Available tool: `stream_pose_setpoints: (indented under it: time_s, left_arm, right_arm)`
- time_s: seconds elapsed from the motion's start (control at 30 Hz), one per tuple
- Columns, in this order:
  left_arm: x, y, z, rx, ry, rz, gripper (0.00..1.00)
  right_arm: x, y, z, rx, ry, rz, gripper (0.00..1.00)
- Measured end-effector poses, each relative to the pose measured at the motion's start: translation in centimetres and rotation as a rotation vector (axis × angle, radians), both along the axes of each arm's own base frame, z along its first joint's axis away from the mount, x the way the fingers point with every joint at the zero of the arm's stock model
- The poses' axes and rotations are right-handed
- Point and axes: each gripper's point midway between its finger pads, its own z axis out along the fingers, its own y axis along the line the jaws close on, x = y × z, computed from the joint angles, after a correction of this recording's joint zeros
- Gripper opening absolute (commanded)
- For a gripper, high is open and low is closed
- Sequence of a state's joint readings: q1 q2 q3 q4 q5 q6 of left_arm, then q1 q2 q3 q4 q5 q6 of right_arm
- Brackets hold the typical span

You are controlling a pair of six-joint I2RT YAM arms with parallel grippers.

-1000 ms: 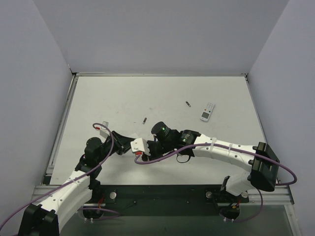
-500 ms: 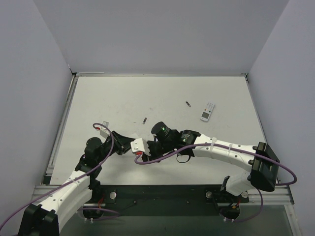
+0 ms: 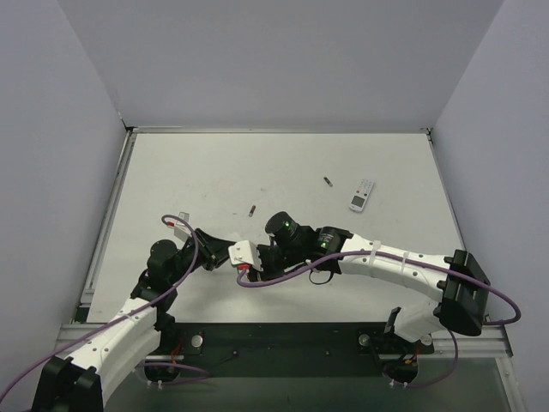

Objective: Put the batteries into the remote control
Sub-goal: Load the battery into the remote control.

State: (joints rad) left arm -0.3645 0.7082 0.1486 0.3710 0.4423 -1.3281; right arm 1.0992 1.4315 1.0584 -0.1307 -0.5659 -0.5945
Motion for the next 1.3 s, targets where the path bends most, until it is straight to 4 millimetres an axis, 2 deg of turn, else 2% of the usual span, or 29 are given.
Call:
stream_pose_setpoints:
  time_s: [0.87,1.1,1.3]
  left_arm:
    - [-0.05,0.00,0.23,-0.005,-0.006,-0.001,0.00]
    - [-0.22,-0.09,0.19,-0.005,-0.004,-0.011,0.00]
    - [-0.23,-0.10,0.18,-0.005,-0.003,-0.011,0.00]
  right_arm:
    - [-0.17,0.07,-0.07,0.001,0.005,0.011,0.17]
    - [0.25,0.41,-0.08,-0.001,-0.015,0.015,0.02]
    - [0.56,0.28,-0.16,-0.014,-0.039,0.019,0.00]
